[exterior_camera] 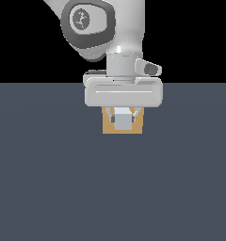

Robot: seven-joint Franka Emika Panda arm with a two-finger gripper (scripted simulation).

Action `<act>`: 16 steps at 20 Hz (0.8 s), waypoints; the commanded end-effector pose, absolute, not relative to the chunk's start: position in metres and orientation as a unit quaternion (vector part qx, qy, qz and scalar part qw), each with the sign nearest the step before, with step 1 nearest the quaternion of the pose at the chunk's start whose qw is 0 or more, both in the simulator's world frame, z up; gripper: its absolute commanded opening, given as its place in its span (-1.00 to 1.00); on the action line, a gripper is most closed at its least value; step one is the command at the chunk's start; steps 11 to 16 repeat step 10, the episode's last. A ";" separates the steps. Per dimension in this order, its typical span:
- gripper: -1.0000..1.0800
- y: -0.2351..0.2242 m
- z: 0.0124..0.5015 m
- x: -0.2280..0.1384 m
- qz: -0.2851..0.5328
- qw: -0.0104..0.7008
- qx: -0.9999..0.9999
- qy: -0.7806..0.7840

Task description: Insert the peg into the horizontal hole in a box.

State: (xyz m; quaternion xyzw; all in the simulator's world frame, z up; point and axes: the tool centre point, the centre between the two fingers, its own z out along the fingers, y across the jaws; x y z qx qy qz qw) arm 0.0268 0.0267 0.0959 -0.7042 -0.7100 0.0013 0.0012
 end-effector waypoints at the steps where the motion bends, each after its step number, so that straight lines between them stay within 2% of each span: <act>1: -1.00 0.048 0.098 0.027 -0.001 0.000 -0.703 -0.711; 7: -1.00 0.079 0.099 0.028 -0.001 -0.001 -0.703 -0.711; 16: -1.00 0.083 0.099 0.028 -0.001 -0.001 -0.703 -0.711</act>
